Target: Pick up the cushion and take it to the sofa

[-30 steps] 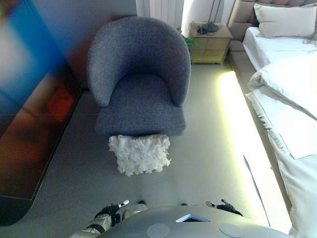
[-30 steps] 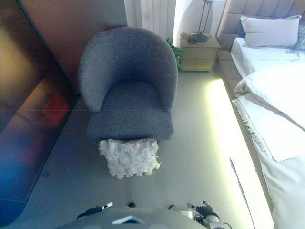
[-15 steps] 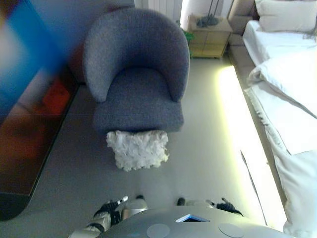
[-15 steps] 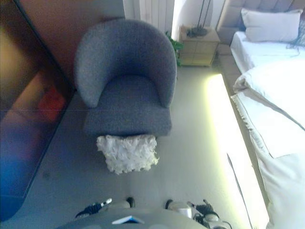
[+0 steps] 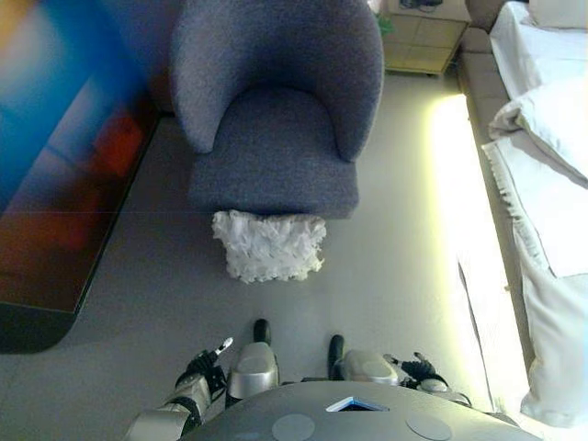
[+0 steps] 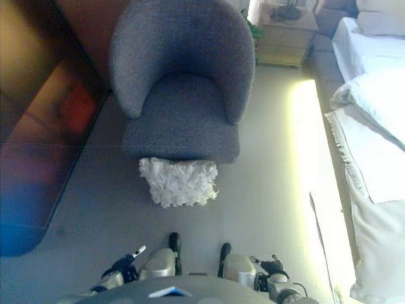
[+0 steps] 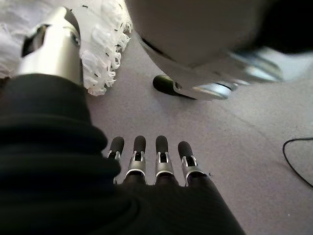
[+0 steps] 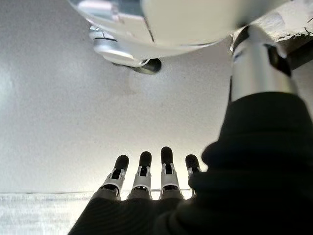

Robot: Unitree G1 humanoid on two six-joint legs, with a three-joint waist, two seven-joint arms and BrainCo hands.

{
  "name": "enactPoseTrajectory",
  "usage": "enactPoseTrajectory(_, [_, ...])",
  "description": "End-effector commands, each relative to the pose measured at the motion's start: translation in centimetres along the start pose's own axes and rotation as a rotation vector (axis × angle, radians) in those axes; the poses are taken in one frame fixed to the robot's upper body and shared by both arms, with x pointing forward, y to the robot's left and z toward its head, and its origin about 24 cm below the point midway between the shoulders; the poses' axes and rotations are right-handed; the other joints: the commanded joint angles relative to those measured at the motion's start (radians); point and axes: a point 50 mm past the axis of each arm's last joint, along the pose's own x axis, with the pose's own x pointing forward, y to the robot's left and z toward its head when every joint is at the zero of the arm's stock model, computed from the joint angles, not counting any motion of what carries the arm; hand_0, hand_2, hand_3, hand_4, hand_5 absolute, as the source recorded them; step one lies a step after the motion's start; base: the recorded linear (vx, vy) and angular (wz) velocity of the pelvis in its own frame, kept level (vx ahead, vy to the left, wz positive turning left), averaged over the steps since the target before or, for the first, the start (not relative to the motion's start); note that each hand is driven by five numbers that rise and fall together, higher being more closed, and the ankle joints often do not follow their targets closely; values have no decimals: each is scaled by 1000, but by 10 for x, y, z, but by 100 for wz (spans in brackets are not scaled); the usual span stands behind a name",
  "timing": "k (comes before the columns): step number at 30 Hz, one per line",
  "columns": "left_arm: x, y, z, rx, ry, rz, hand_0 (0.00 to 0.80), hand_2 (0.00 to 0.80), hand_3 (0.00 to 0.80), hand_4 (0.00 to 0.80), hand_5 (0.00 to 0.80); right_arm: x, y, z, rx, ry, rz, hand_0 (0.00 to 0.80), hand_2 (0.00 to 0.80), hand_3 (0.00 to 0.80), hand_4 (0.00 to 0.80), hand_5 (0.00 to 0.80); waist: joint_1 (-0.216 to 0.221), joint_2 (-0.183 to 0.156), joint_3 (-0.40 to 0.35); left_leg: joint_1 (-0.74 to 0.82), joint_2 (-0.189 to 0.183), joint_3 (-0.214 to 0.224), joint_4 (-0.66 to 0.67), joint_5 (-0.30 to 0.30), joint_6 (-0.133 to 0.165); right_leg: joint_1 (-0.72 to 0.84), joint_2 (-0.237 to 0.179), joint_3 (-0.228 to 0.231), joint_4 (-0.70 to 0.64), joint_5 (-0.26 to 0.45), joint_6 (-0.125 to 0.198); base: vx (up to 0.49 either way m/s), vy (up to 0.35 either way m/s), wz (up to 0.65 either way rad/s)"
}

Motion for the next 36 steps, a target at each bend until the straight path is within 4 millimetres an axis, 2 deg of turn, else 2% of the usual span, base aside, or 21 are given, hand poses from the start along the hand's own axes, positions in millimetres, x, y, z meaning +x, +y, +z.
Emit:
enactPoseTrajectory(1, [-1,-27,-4,-120,24,-44,0,0,0,0,0,-1,-4,-12,-95,15,-10,0,0,0,0,0,9,46,-4,-217,112,-133,-130,152,-52,185,50,54,-81,-74,14,593,273,-13])
enactPoseTrajectory(2, [-1,-27,-2,-135,26,-37,0,0,0,0,0,-1,-6,-13,-96,22,-12,0,0,0,0,0,12,46,-2,-205,117,-128,-130,133,-37,183,36,50,-54,-86,26,520,238,-3])
enactPoseTrajectory(4, [0,-24,2,-116,25,-23,0,0,0,0,0,-1,-6,-15,-72,27,-13,0,0,0,0,0,19,41,1,-210,120,-110,-98,137,-36,181,14,32,-2,-104,48,562,240,8])
enactPoseTrajectory(5, [1,-20,4,-92,23,-13,0,0,0,0,0,-1,-7,-16,-47,28,-9,0,0,0,0,0,28,34,-3,-221,107,-127,-59,136,-34,182,-2,24,37,-101,68,646,233,12])
enactPoseTrajectory(7, [2,-11,10,-44,5,-5,0,0,0,0,0,-1,-7,-16,-24,22,-7,0,0,0,0,0,36,2,-24,-234,50,-138,14,110,2,192,-31,30,114,-19,110,644,228,-7])
enactPoseTrajectory(9, [2,-6,18,-30,-22,-10,0,0,0,0,0,0,-9,-14,-11,17,-1,0,0,0,0,0,50,-11,-51,-238,7,-154,25,86,39,178,-27,47,184,66,138,441,156,-34])
enactPoseTrajectory(11, [3,-4,26,-23,-46,-15,0,0,0,0,0,1,-9,-8,-13,-3,15,0,0,0,0,0,54,-13,-63,-231,-19,-163,25,68,62,148,-18,57,254,119,156,427,128,-20])
enactPoseTrajectory(12, [4,-3,39,13,-81,-30,0,0,0,0,0,2,-9,2,-11,-44,22,0,0,0,0,0,55,-12,-77,-198,-64,-194,20,41,94,57,-9,83,343,194,170,553,140,17])
enactPoseTrajectory(13, [4,-5,44,31,-92,-36,0,0,0,0,0,2,-9,7,-8,-62,19,0,0,0,0,0,46,-12,-78,-177,-80,-200,13,30,105,18,-6,85,349,193,166,498,106,48])
enactPoseTrajectory(14, [4,-7,48,48,-100,-45,0,0,0,0,0,3,-11,12,5,-71,16,0,0,0,0,0,41,-7,-82,-169,-88,-210,7,31,106,-12,11,80,322,190,162,381,67,61])
enactPoseTrajectory(15, [4,-11,54,69,-109,-67,0,0,0,0,0,4,-14,19,41,-79,13,0,0,0,0,0,40,2,-84,-153,-101,-209,0,29,104,-57,11,48,257,186,155,325,45,69])
enactPoseTrajectory(16, [4,-12,56,75,-113,-76,0,0,0,0,0,4,-15,22,58,-82,8,0,0,0,0,0,36,4,-81,-143,-108,-210,-4,27,103,-66,0,27,227,180,154,370,31,49])
enactPoseTrajectory(17, [3,-17,58,83,-119,-89,0,0,0,0,0,5,-17,30,78,-88,-3,0,0,0,0,0,31,12,-70,-111,-114,-201,-13,16,100,-102,-35,-16,170,179,145,268,-19,30])
enactPoseTrajectory(19, [3,-22,59,93,-120,-97,0,0,0,0,0,6,-19,35,98,-89,-9,0,0,0,0,0,23,22,-62,-88,-110,-199,-22,8,97,-133,-49,-41,99,186,130,243,-81,14])
enactPoseTrajectory(20, [3,-25,58,118,-112,-98,0,0,0,0,0,6,-19,35,156,-76,-7,0,0,0,0,0,10,23,-50,-61,-109,-186,-28,-11,92,-165,-81,-57,6,219,124,287,-160,26])
enactPoseTrajectory(21, [3,-25,56,132,-108,-95,0,0,0,0,0,6,-20,33,184,-70,-8,0,0,0,0,0,0,17,-42,-42,-111,-182,-26,-27,90,-174,-107,-59,-39,265,135,295,-170,46])
enactPoseTrajectory(22, [3,-25,55,137,-107,-94,0,0,0,0,0,6,-20,32,193,-68,-10,0,0,0,0,0,-3,17,-39,-35,-110,-181,-26,-31,89,-175,-114,-60,-51,278,139,268,-193,59])
enactPoseTrajectory(23, [3,-22,50,152,-107,-87,0,0,0,0,0,6,-20,30,187,-68,-3,0,0,0,0,0,-21,9,-31,-12,-106,-174,-11,-62,88,-211,-134,-33,-65,324,152,264,-199,59])
enactPoseTrajectory(26, [3,-20,44,130,-100,-73,0,0,0,0,0,5,-20,23,147,-64,15,0,0,0,0,0,-23,1,-39,-4,-98,-178,10,-78,88,-152,-125,-35,-131,274,154,248,-186,46])
enactPoseTrajectory(31, [2,-17,25,149,-54,-46,0,0,0,0,0,6,-22,20,122,-55,17,0,0,0,0,0,4,-14,-74,34,-70,-167,-5,-77,54,-45,-130,-106,-234,266,146,218,-146,30])
enactPoseTrajectory(36, [3,-9,23,159,-55,19,0,0,0,0,0,7,-24,25,105,-50,23,0,0,0,0,0,12,-9,-82,53,-41,-143,-3,-80,28,-11,-121,-140,-244,243,128,129,-128,14])
